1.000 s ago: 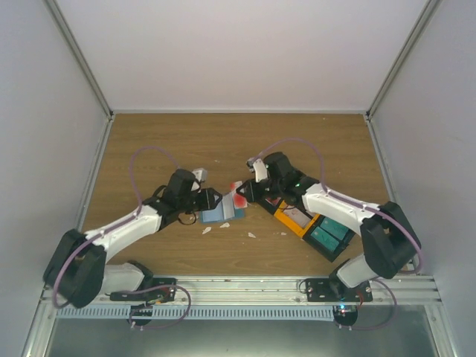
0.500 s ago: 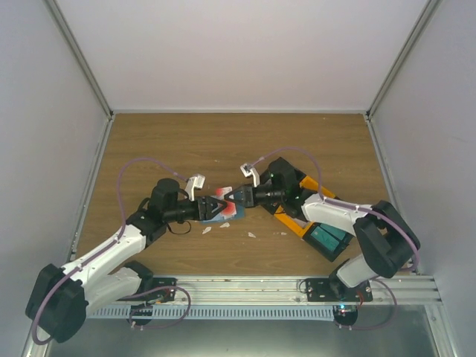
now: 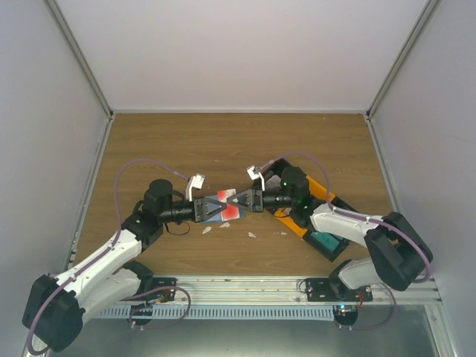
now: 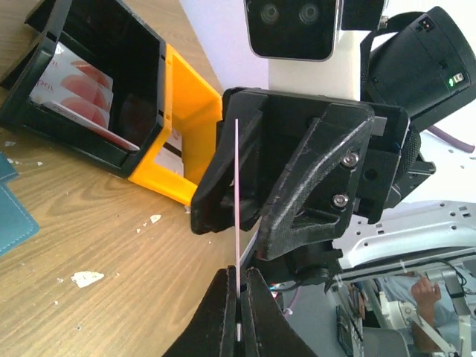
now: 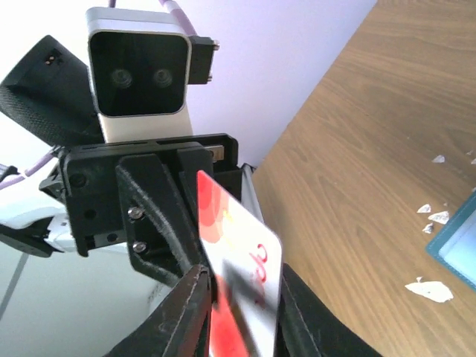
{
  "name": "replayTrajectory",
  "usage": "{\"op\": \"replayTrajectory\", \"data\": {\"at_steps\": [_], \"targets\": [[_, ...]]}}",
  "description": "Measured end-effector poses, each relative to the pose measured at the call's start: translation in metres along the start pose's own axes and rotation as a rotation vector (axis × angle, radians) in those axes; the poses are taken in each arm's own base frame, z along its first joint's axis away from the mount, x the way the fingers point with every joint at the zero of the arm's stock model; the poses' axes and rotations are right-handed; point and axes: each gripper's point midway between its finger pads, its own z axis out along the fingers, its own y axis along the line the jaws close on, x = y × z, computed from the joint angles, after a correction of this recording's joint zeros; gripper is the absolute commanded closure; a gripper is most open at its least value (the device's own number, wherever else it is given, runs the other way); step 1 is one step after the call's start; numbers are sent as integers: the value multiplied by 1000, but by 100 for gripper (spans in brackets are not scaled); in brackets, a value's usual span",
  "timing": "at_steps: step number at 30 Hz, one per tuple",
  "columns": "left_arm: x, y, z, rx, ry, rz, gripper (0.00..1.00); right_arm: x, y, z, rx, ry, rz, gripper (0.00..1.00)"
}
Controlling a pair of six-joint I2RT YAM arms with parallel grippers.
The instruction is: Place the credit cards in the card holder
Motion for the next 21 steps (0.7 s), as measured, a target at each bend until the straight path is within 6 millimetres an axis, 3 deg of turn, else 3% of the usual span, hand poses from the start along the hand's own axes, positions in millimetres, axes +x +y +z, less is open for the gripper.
{"op": "replayTrajectory", "data": {"at_steps": [7, 12, 15, 16, 20, 21], "targets": [[-1, -8, -4, 20, -6, -12, 100, 8, 13, -15, -20, -44, -35, 79], [-3, -11, -4, 26, -12, -34, 100, 12, 15, -17, -39, -50, -27, 98], [-5, -11, -4, 25, -11, -44, 99, 10, 14, -17, -40, -56, -28, 99], [-6, -10, -3, 22, -11, -48, 95, 10, 14, -17, -38, -58, -30, 99], [-8, 1, 1, -17, -9, -69, 57, 8, 9, -16, -20, -64, -26, 100], [-9, 7, 2, -44, -10, -73, 54, 7, 7, -16, -9, -67, -26, 100]]}}
